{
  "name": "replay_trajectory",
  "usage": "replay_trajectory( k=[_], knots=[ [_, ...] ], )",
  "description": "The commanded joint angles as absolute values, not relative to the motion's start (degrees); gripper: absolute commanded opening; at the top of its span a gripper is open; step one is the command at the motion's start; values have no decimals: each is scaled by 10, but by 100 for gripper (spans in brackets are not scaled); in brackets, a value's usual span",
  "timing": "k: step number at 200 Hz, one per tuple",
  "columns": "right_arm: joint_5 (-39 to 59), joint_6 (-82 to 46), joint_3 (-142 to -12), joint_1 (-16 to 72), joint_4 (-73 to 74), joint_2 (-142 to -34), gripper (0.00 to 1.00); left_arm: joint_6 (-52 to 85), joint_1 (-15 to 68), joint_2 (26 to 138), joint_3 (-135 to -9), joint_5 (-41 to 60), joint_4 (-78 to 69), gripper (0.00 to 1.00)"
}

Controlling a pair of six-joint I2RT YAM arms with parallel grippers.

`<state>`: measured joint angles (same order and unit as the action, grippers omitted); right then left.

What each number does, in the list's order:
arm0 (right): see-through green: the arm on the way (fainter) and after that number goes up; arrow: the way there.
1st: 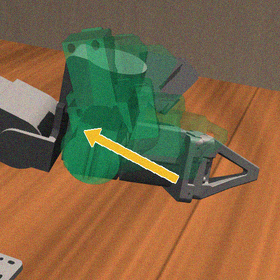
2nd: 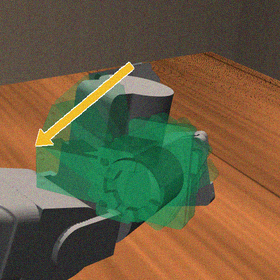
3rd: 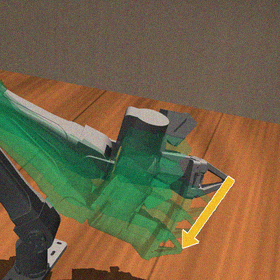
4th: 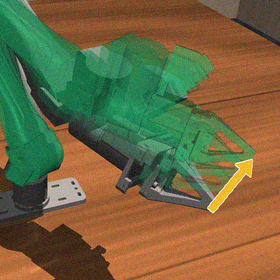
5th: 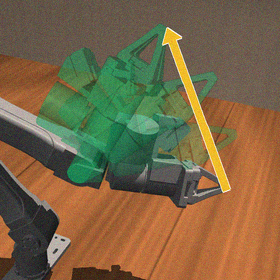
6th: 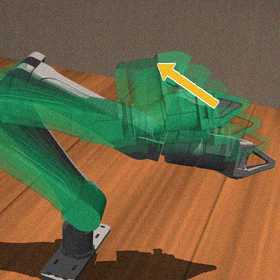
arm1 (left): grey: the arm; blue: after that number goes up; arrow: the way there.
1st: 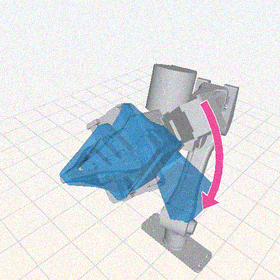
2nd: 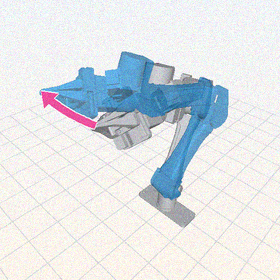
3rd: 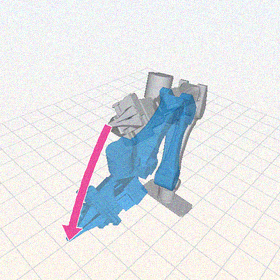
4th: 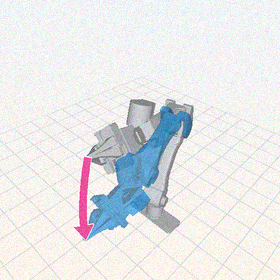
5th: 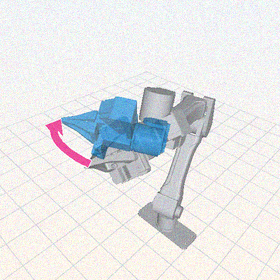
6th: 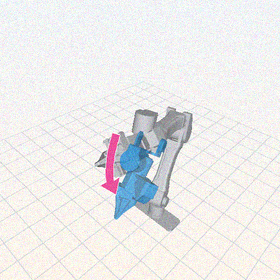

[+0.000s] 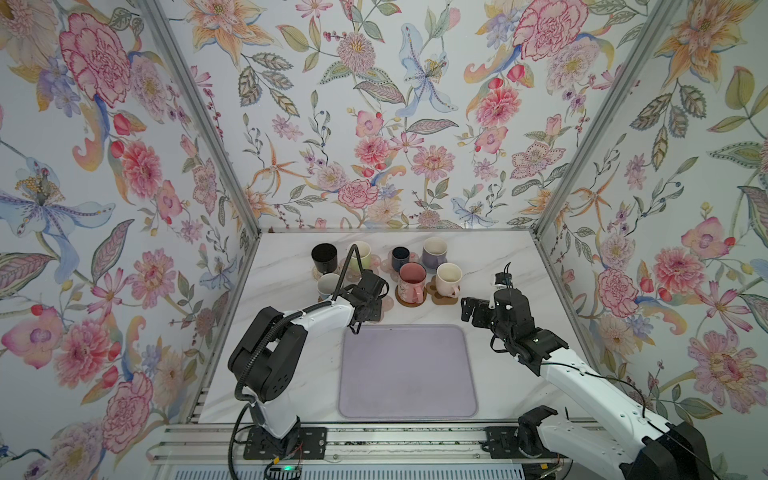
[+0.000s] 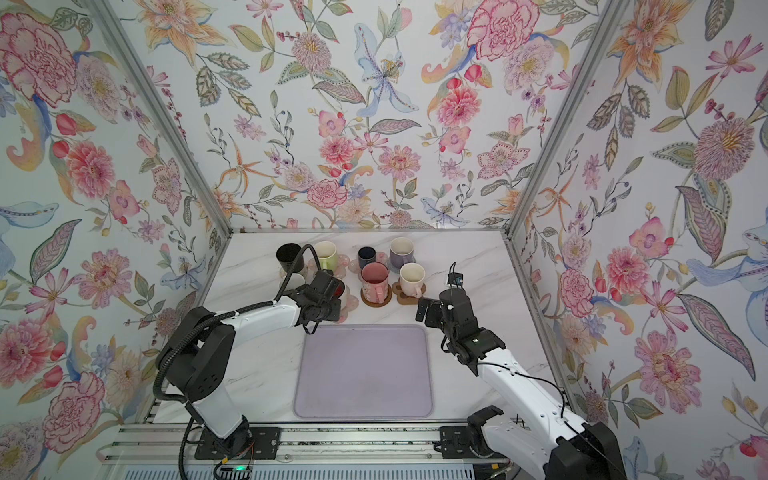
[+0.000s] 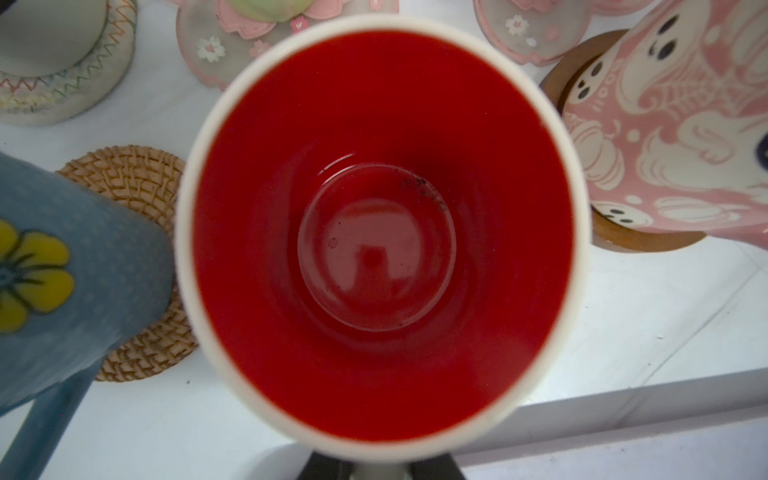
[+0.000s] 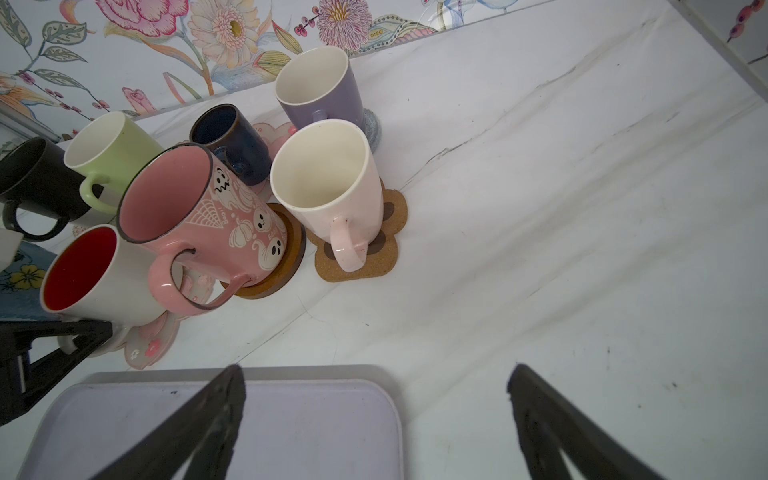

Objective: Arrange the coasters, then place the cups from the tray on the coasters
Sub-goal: 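Lower the red-lined mug onto the pink flower coaster beside the blue mug and release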

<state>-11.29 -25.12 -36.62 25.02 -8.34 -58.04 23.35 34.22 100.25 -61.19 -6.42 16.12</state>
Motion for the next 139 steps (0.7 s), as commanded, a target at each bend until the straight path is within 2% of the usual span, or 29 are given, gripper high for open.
replay_trajectory(
  k=[1,74,139],
  knots=[
    [-111,-249,-358,245,-96,-568,99,229,335,1009,-634,-84,140,0],
    [-110,-249,-358,244,-96,-569,99,229,335,1003,-618,-96,153,0],
    [-111,-250,-359,244,-98,-566,99,231,335,1007,-623,-95,154,36]
  ],
)
